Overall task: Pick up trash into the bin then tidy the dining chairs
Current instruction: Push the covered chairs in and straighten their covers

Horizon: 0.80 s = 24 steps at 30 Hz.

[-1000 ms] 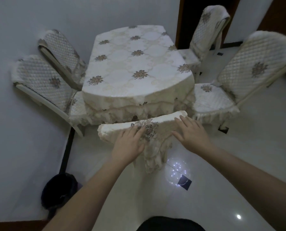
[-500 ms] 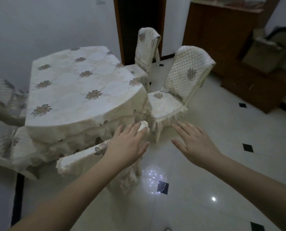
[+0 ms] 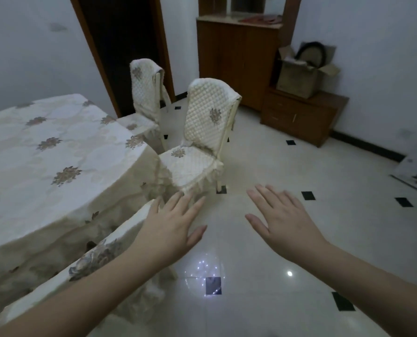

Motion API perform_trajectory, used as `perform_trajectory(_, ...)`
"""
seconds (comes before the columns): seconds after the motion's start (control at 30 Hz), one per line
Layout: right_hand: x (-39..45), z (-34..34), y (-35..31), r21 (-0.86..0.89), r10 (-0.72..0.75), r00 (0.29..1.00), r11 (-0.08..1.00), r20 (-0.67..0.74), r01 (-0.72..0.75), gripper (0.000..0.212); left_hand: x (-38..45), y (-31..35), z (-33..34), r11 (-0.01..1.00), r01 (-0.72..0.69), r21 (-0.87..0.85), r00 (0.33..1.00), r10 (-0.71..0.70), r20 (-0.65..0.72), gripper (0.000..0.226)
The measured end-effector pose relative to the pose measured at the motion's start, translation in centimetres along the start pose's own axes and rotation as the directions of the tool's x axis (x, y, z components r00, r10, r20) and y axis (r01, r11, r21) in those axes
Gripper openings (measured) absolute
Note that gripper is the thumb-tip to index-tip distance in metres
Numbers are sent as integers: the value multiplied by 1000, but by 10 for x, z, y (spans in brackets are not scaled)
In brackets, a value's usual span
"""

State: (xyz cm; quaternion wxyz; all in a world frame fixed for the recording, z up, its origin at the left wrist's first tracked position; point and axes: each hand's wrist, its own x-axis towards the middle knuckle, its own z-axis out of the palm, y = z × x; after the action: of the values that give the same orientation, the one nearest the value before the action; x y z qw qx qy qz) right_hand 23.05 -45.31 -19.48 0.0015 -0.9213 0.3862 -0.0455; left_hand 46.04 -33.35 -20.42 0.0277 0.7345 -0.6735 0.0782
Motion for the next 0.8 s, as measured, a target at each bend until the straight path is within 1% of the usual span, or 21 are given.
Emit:
perform_trajectory(0.1, 3, -1, 28, -3, 35, 999, 999, 3, -35, 64, 39, 28, -5, 998, 27, -49, 999, -28, -28, 61)
perform_trajectory(0.23, 18, -10, 82, 14, 89, 996, 996, 1, -89, 64, 97, 74, -8, 996, 13, -88, 999, -17, -44, 61)
perform_trajectory(0.43, 41, -40, 161, 61, 72, 995, 996, -66, -68, 66, 183, 125, -23, 997, -25, -79, 998, 20, -65, 64)
perform_trajectory(0.63, 93, -63, 207, 138, 73, 993, 989, -92, -60, 69, 256, 140, -42, 992, -36, -121, 998, 29, -55, 64)
perform_trajectory(0.73, 128, -70, 219, 153, 64, 990, 987, -122, -45, 78, 293, 132, -53, 994, -40, -106, 999, 36, -38, 68)
perform_trajectory(0.8, 156, -72, 229, 154, 73, 991, 987, -111, -55, 76, 322, 120, -62, 995, -10, -99, 1000, 11, 8, 72)
